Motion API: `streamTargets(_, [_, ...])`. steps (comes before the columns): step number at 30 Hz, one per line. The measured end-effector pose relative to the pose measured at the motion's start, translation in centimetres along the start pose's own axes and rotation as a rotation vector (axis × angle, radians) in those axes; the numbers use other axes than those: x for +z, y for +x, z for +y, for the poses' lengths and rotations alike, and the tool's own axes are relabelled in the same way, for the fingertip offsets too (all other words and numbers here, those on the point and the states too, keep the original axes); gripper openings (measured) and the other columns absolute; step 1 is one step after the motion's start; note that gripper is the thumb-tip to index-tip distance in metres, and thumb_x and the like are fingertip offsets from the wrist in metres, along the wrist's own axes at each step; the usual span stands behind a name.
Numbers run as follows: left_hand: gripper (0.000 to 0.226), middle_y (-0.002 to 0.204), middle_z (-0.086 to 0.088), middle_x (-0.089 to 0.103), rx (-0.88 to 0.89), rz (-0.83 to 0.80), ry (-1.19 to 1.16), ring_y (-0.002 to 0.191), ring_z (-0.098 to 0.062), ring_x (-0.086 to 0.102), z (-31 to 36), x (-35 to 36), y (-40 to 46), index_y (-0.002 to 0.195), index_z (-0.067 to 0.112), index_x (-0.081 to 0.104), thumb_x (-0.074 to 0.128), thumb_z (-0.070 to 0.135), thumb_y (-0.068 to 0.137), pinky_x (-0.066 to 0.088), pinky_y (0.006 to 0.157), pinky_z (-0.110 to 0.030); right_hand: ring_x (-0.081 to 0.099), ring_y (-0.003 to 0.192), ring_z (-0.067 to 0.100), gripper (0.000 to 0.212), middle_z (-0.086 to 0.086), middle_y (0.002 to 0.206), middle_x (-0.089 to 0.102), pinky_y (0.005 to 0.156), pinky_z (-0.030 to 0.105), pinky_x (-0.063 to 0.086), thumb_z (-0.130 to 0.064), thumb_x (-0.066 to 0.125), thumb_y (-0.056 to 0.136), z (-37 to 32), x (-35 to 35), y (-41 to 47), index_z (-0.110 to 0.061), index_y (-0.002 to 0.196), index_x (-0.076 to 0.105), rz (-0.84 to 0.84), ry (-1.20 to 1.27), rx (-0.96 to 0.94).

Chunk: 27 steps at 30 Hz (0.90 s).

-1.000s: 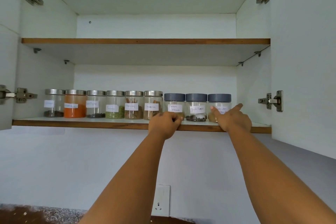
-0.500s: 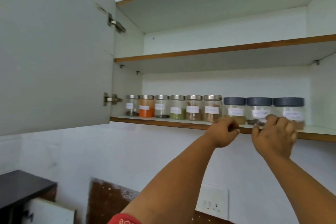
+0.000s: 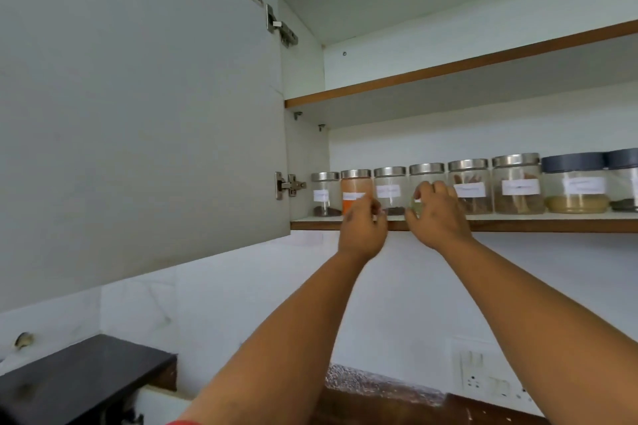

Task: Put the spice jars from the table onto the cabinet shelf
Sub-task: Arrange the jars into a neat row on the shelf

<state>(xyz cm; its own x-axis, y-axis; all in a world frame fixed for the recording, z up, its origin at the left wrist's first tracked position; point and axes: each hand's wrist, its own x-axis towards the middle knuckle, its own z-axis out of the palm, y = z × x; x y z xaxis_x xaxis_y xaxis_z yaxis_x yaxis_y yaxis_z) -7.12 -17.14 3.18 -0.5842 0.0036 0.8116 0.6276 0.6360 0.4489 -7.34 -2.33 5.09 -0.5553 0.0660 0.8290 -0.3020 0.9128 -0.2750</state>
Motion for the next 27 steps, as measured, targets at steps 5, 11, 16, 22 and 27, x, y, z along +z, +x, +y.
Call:
streamTargets(5, [0.005,0.098,-0.006,0.054,-0.172,0.066,0.063,0.092,-0.023,0.055,-7.4,-4.5,4.1,0.094,0.011,0.048,0.052,0.014,0.092,0.043,0.070,-0.030,0.050,0.108,0.024,0.032,0.008,0.117,0.053,0.087,0.035,0.047,-0.029,0.067,0.088,-5.1,5.3,2.6,-0.013,0.114,0.056,-0.056,0.141,0.125])
streamTargets(11, [0.041,0.119,-0.012,0.056,-0.303,-0.153,0.142,0.107,-0.028,0.057,-12.4,-4.8,9.6,0.124,0.007,0.046,0.060,0.027,0.091,0.047,0.075,-0.031,0.061,0.101,0.024,0.036,0.008,0.112,0.063,0.077,0.030,0.047,-0.034,0.069,0.087,-9.0,9.9,5.5,-0.014,0.114,0.056,-0.189,0.022,0.294])
streamTargets(16, [0.059,0.122,-0.011,0.059,-0.383,-0.232,0.230,0.108,-0.027,0.061,-13.7,-3.6,12.2,0.132,0.004,0.044,0.069,0.024,0.083,0.051,0.074,-0.030,0.060,0.102,0.024,0.042,0.009,0.113,0.060,0.075,0.028,0.042,-0.029,0.074,0.084,-11.1,12.1,8.2,-0.010,0.117,0.056,-0.291,0.030,0.472])
streamTargets(22, [0.039,0.123,-0.012,0.061,-0.304,-0.298,0.470,0.112,-0.027,0.060,-14.9,-2.2,15.9,0.124,0.005,0.055,0.065,0.015,0.087,0.050,0.084,-0.031,0.057,0.111,0.028,0.048,0.012,0.119,0.058,0.089,0.034,0.045,-0.018,0.065,0.089,-11.3,14.7,11.1,-0.008,0.131,0.044,-0.235,0.107,0.616])
streamTargets(27, [0.044,0.126,-0.010,0.060,-0.373,-0.430,0.479,0.112,-0.024,0.059,-16.8,-0.2,18.2,0.130,0.005,0.052,0.064,0.016,0.089,0.045,0.078,-0.029,0.052,0.120,0.029,0.090,0.015,0.132,0.050,0.101,0.040,0.042,-0.022,0.076,0.080,-10.5,17.3,13.7,-0.008,0.146,0.017,-0.310,0.070,0.649])
